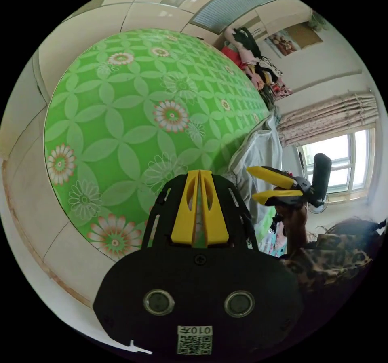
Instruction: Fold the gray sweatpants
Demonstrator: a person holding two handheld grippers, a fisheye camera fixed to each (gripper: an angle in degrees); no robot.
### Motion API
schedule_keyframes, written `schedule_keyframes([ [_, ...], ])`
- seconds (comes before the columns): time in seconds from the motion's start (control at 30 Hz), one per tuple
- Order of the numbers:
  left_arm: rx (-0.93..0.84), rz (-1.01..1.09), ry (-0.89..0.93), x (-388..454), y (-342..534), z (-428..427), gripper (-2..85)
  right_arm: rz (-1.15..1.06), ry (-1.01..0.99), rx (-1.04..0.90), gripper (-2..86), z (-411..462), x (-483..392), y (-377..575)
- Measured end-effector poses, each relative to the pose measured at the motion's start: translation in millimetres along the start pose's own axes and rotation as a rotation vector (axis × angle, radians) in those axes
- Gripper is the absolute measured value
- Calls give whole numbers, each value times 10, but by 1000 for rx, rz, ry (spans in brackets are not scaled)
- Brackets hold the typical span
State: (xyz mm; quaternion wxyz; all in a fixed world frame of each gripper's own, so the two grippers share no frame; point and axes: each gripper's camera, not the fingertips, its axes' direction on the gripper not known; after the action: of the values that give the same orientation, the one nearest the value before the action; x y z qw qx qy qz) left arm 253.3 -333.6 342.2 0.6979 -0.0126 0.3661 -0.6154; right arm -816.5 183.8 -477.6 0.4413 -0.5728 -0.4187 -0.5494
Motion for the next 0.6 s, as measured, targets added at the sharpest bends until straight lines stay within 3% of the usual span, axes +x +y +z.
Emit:
schedule_keyframes([
  [0.17,9,-9,12,-141,-122,25,-2,-3,237,-80,198,373,-711,-68],
  [0.3,-50,53,199,-399,-288,152,-3,90,486,-171,185,867,-1246,-108],
  [0.5,-180,193,359,-710,-500,173,-3,265,725,-170,124,1043,-1827,-25],
  [0.6,-204,228,393,-789,-564,73,-2,344,723,-131,113,881,-1975,181],
])
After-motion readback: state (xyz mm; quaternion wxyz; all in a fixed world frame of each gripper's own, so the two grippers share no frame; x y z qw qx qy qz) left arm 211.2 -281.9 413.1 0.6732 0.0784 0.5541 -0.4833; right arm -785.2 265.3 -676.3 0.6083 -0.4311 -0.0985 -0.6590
